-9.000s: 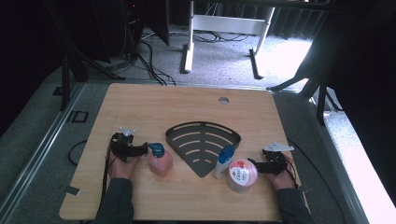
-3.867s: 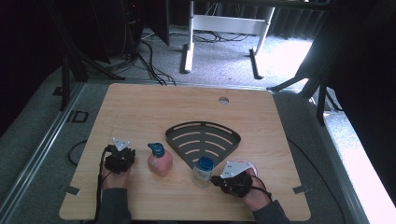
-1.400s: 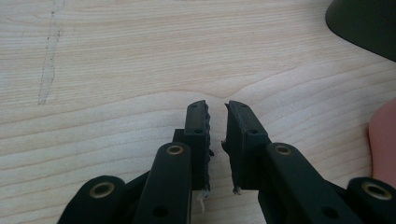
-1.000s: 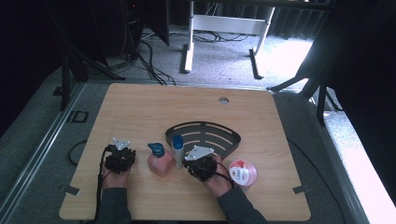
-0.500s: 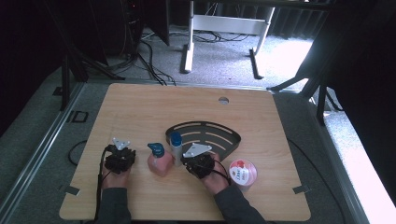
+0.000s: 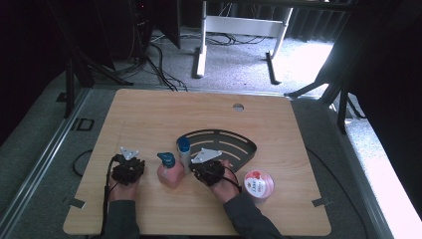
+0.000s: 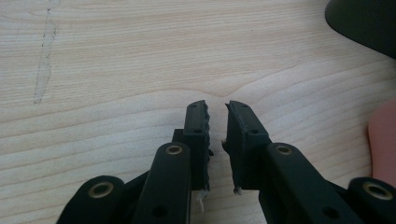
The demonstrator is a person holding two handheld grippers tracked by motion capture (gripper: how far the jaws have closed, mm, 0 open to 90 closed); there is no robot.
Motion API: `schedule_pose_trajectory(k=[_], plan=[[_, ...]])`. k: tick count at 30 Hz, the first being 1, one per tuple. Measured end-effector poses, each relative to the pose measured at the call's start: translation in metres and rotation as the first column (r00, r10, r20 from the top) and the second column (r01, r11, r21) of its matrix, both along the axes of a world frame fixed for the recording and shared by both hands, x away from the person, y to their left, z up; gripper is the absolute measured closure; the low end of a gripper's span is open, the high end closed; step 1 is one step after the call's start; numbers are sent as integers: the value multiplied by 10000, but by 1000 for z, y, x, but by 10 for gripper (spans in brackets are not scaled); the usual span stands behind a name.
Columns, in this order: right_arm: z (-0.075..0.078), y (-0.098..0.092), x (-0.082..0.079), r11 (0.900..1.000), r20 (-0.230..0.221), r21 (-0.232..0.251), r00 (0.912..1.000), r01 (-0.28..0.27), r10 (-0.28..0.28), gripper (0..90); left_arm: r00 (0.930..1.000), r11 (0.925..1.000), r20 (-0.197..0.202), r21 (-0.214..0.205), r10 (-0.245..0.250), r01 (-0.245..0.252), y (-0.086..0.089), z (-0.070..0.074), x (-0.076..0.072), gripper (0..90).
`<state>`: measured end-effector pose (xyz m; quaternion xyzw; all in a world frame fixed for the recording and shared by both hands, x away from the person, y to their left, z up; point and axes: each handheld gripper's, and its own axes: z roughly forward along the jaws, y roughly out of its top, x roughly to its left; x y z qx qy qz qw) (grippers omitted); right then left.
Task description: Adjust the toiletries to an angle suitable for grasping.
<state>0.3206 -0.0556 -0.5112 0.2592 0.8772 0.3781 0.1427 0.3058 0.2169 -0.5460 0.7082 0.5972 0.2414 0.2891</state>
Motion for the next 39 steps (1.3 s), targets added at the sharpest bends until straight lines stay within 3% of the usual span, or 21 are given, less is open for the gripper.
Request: schedule_pose_trajectory(k=[12, 21, 29, 31, 32, 39], plan=[[-3, 5, 10, 9996, -101, 187, 9998, 195, -193, 898, 9997, 9997, 88, -81, -242, 242, -2, 3, -4, 793], [2, 2, -17, 9980, 34, 399, 9988, -484, 483, 897, 9923, 9931, 423, -90, -1167, 1172, -20, 10, -29, 827], [-4, 10, -29, 9944, -65, 244, 9946, -1032, 1033, 897, 9889, 9894, 396, -193, -1434, 1442, -28, 9, -46, 824], [-7, 15, -32, 9927, -65, 189, 9928, -1192, 1194, 897, 9855, 9827, 418, -799, -1642, 1671, -28, 9, -55, 825], [-7, 17, -32, 9923, -51, 192, 9924, -1225, 1226, 897, 9837, 9798, 431, -910, -1745, 1778, -29, 9, -58, 826], [-8, 27, -29, 9899, -49, 40, 9899, -1416, 1416, 897, 9647, 9608, 408, -882, -2601, 2628, -43, 9, -67, 841]])
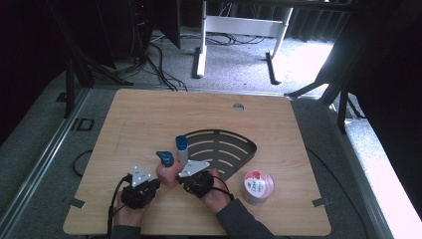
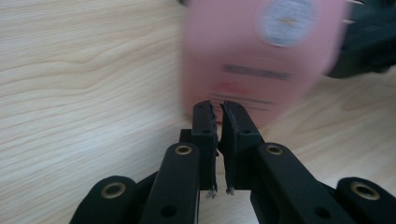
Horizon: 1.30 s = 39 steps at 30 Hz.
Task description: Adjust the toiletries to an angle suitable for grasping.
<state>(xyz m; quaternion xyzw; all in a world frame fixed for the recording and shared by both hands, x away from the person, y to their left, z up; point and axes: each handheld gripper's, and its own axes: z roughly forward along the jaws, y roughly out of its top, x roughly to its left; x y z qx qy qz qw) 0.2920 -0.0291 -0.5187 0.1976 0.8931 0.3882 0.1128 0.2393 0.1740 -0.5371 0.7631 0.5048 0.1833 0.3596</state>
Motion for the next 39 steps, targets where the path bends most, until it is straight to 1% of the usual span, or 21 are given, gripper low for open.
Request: schedule_pose_trajectory(k=[2, 4, 11, 12, 15, 17, 19, 21, 24, 29, 33, 36, 39], plan=[[0, 3, 2, 10000, 16, 19, 10000, -23, 23, 897, 10000, 9999, 14, 115, -53, 53, -4, 0, 1, 839], [0, 6, 3, 10000, 29, 17, 10000, -32, 32, 898, 10000, 9994, 1, 355, 5, -5, -7, -1, 3, 834], [0, 16, 12, 10000, 89, -83, 10000, 26, -25, 898, 9995, 9986, -89, 437, 312, -307, -4, 0, 12, 834], [0, 17, 13, 9999, 43, -77, 10000, 71, -71, 898, 9994, 9984, -82, 452, 336, -332, -4, 0, 13, 831], [-1, 18, 14, 9999, 2, -41, 9999, 113, -113, 897, 9998, 9985, -74, 513, 201, -197, -6, -2, 11, 797], [-1, 17, 13, 10000, 4, -66, 10000, 64, -64, 895, 9999, 9978, -85, 664, 82, -77, -9, -3, 8, 781], [-1, 13, 11, 9999, 8, -137, 10000, -36, 36, 891, 9999, 9978, -118, 664, -53, 60, -11, -5, 6, 746], [1, 6, 8, 9998, -9, -173, 10000, -65, 65, 882, 9998, 9978, -108, 640, -182, 188, -14, -6, 5, 732], [4, -6, 6, 9999, -39, -135, 10000, 1, -1, 857, 9992, 9970, -164, 670, -365, 376, -18, -8, 2, 717], [13, -25, 4, 9998, 146, -129, 9998, 161, -159, 826, 9979, 9947, -209, 816, -607, 622, -24, -11, 1, 692], [20, -42, 4, 9988, 299, -94, 9984, 477, -474, 809, 9970, 9941, -302, 807, -707, 729, -27, -14, 2, 672], [23, -53, 7, 9973, 331, -108, 9968, 730, -726, 799, 9966, 9939, -348, 788, -751, 777, -29, -15, 3, 656], [26, -67, 11, 9940, 386, -87, 9933, 1092, -1088, 790, 9961, 9931, -370, 829, -797, 825, -30, -15, 3, 647]])
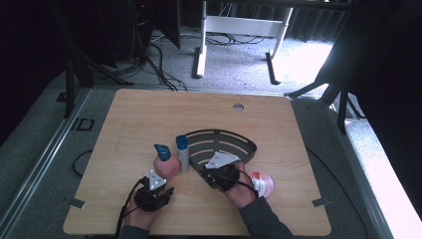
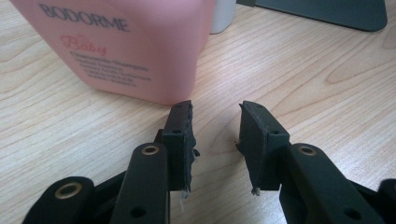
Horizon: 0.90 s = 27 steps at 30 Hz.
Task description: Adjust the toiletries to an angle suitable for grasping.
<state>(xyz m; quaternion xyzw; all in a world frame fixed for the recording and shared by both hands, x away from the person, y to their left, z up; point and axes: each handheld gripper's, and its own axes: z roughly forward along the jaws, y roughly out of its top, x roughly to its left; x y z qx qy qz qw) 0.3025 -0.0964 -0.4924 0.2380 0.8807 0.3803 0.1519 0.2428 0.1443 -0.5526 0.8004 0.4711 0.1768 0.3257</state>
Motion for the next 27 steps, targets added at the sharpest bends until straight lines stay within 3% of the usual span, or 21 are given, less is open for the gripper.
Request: schedule_pose_trajectory(k=[6, 13, 20, 27], plan=[[9, -34, 5, 9969, 193, 84, 9967, 787, -789, 820, 10000, 10000, 17, -49, -80, 80, -3, -1, 1, 632], [18, -81, 12, 9799, 362, 183, 9793, 1987, -1992, 857, 9999, 9999, 27, 35, -169, 169, -5, -1, 2, 627], [14, -132, 9, 9477, 292, 371, 9476, 3171, -3183, 872, 9996, 9996, 103, 108, -275, 274, -9, -1, 4, 614], [2, -181, 3, 9020, 5, 454, 9029, 4293, -4298, 882, 9994, 9995, 135, 84, -314, 313, -9, -2, 3, 601]])
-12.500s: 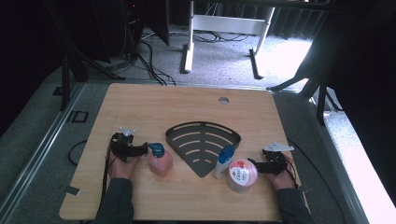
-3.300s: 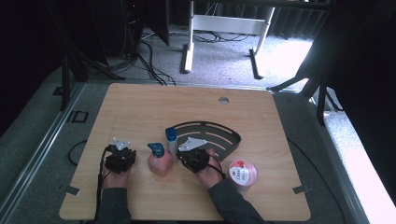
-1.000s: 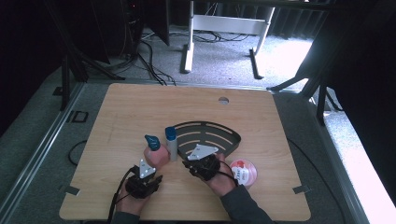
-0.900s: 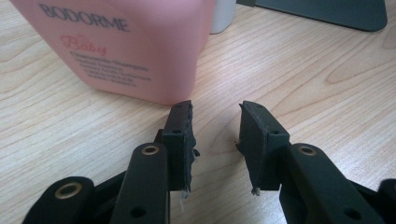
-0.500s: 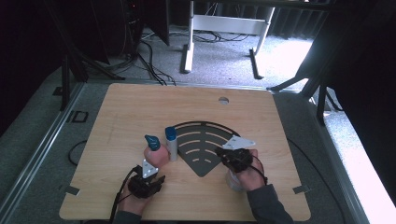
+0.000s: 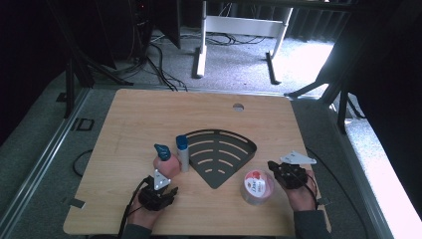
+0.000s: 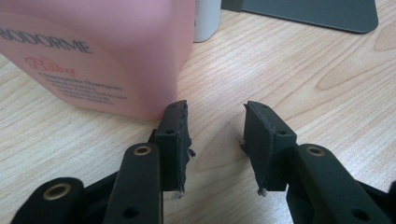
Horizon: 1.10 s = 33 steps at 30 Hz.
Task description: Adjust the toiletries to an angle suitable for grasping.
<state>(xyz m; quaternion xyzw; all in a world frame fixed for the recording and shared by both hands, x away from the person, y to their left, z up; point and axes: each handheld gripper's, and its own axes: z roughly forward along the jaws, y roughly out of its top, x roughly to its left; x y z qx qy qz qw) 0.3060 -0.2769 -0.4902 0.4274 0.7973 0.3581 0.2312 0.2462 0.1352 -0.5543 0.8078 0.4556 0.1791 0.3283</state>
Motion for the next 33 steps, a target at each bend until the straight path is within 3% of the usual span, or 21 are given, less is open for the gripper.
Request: schedule_pose_trajectory(k=[5, 11, 16, 21, 26, 33], plan=[[-17, -21, -13, 9985, -428, -59, 9976, 542, -544, 883, 10000, 10000, 3, -19, -20, 20, -1, 0, 0, 579], [-34, -27, -25, 9986, -834, -22, 9951, 526, -526, 883, 10000, 10000, 24, -23, -14, 14, -1, 0, 0, 576], [-36, -24, -27, 9999, -805, 136, 9967, 97, -86, 878, 10000, 10000, -37, 1, -41, 41, -3, 0, -1, 571], [-39, -17, -30, 9998, -814, -64, 9965, -200, 194, 892, 9977, 9975, 84, 252, -670, 668, -12, 2, -4, 571], [-40, -7, -33, 9977, -914, 257, 9937, -625, 646, 891, 9950, 9946, 62, 283, -1001, 999, -20, 2, -5, 558], [-40, 15, -35, 9914, -895, 99, 9873, -1309, 1312, 882, 9848, 9843, 114, 359, -1734, 1729, -31, 2, -6, 527]])
